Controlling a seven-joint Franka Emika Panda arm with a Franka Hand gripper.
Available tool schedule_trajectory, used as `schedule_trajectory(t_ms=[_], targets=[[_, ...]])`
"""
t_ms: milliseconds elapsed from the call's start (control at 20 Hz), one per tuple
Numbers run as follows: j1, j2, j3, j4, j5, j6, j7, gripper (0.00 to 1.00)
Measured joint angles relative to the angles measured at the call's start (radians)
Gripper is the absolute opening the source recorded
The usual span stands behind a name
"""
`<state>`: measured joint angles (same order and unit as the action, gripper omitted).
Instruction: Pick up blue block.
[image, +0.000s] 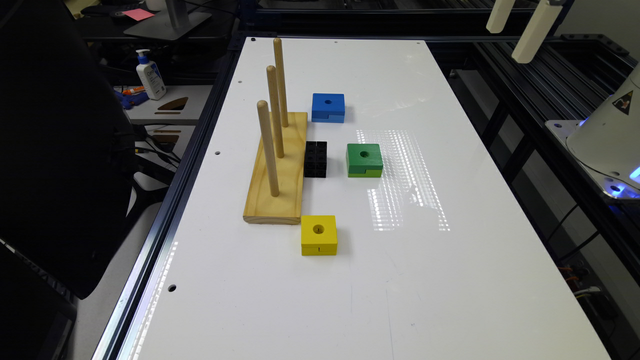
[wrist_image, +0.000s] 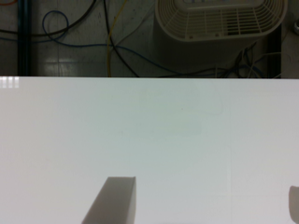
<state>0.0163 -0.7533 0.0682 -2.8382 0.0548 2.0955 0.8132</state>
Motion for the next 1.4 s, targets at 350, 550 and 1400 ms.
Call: schedule_trajectory(t_ms=[350, 550, 1400], targets=[[-0.009, 0.000, 0.000, 0.000, -0.0004, 0.000, -0.001, 1.00], [-0.025, 0.000, 0.000, 0.000, -0.0021, 0.000, -0.010, 1.00], [-0.132, 0.004, 0.000, 0.001, -0.0062, 0.033, -0.101, 1.00]])
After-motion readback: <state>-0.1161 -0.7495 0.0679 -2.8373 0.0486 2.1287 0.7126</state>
